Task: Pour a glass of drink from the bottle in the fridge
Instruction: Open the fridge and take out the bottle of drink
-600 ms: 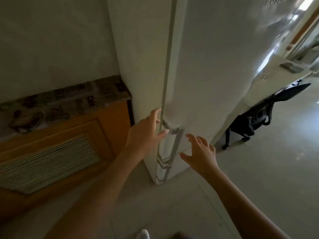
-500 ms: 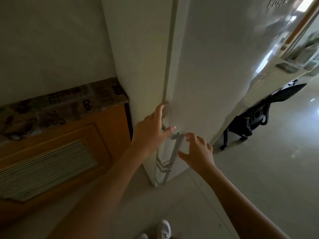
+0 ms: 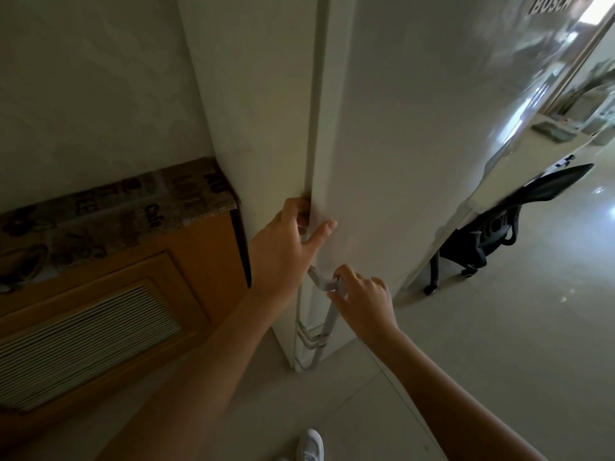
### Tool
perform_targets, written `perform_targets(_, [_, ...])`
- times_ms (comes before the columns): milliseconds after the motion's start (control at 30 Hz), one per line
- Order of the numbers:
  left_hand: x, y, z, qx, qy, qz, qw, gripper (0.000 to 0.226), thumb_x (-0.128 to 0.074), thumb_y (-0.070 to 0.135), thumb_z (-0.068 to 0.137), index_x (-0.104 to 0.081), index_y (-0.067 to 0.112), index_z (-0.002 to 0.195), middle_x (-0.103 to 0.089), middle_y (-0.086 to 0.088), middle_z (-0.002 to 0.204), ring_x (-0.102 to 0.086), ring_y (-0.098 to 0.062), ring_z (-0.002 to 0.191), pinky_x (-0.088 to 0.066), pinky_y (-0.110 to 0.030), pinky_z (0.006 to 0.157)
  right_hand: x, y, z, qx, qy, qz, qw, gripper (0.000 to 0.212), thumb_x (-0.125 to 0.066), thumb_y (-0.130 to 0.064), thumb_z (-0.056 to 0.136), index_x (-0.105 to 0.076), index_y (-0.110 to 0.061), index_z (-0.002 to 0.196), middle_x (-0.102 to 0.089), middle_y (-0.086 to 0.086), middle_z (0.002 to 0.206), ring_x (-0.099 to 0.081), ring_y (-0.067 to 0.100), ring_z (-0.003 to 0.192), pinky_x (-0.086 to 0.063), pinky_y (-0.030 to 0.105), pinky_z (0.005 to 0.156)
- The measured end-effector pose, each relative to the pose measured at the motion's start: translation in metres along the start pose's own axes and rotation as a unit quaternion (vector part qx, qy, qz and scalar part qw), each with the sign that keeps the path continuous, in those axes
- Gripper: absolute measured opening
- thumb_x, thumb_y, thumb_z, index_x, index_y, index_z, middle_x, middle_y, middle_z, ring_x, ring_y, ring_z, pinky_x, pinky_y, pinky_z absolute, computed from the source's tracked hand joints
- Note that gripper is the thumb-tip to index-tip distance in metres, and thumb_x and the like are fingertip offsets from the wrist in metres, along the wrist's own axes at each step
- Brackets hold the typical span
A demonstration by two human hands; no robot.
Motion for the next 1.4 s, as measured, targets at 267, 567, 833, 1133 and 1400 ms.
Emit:
perform_targets(267, [0.006, -0.001, 0.007, -0.058, -0.012, 0.007, 0.998, 0.043, -0.060, 0.054, 0.081, -0.062, 0.014, 0.096, -0.070, 0.004, 0.079, -0.063, -0.008, 0.064, -0.047, -0.019, 0.049, 0.003, -0.001, 0.002, 0.003, 0.006, -0.026, 1.000, 0.017, -0.054, -0.029, 0.092, -0.051, -0.016, 0.103, -0.068, -0.001, 0.098, -0.062, 0.020, 0.076, -0.041, 0.034, 0.078])
perform_targets(567, [0.012, -0.003, 0.013, -0.082, -0.054, 0.014, 0.995, 0.042, -0.059, 0.056, 0.081, -0.061, 0.018, 0.099, -0.070, 0.005, 0.079, -0.064, -0.010, 0.064, -0.049, -0.022, 0.048, 0.004, -0.009, -0.002, -0.037, 0.017, -0.015, 0.999, 0.011, -0.055, -0.023, 0.091, -0.052, -0.015, 0.098, -0.068, 0.000, 0.093, -0.063, 0.020, 0.074, -0.042, 0.034, 0.078])
perform_targets(833, [0.008, 0.022, -0.016, -0.124, -0.151, -0.087, 0.977, 0.041, -0.062, 0.065, 0.070, -0.056, 0.026, 0.084, -0.064, 0.016, 0.077, -0.057, 0.002, 0.065, -0.051, -0.019, 0.059, 0.023, 0.018, -0.062, -0.146, 0.009, -0.009, 0.989, 0.013, -0.057, -0.028, 0.090, -0.052, -0.028, 0.102, -0.063, -0.008, 0.093, -0.056, 0.013, 0.081, -0.039, 0.035, 0.089])
perform_targets(1133, [-0.017, 0.071, -0.056, -0.226, -0.216, -0.266, 0.912, 0.039, -0.067, 0.035, 0.082, -0.049, 0.021, 0.113, -0.064, 0.000, 0.104, -0.062, -0.010, 0.087, -0.052, -0.021, 0.072, 0.052, 0.037, -0.136, -0.294, 0.068, -0.012, 0.953, 0.073, -0.067, -0.035, 0.078, -0.028, -0.034, 0.139, -0.056, 0.002, 0.130, -0.047, 0.025, 0.121, -0.036, 0.042, 0.099])
perform_targets(1400, [-0.030, 0.124, -0.089, -0.341, -0.288, -0.243, 0.861, 0.052, -0.047, 0.039, 0.089, -0.041, 0.019, 0.136, -0.056, -0.006, 0.130, -0.066, -0.018, 0.083, -0.056, -0.038, 0.076, 0.092, 0.017, -0.180, -0.255, 0.293, 0.052, 0.920, 0.102, -0.075, -0.049, 0.065, -0.013, -0.026, 0.143, -0.056, 0.011, 0.130, -0.065, 0.026, 0.098, -0.055, 0.043, 0.078])
Point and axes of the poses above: each hand's wrist, its own z-axis towards the middle knuckle, its own x-axis out of the back of the hand, y = z × x, the point moved 2 cm from there along z, towards the middle knuckle
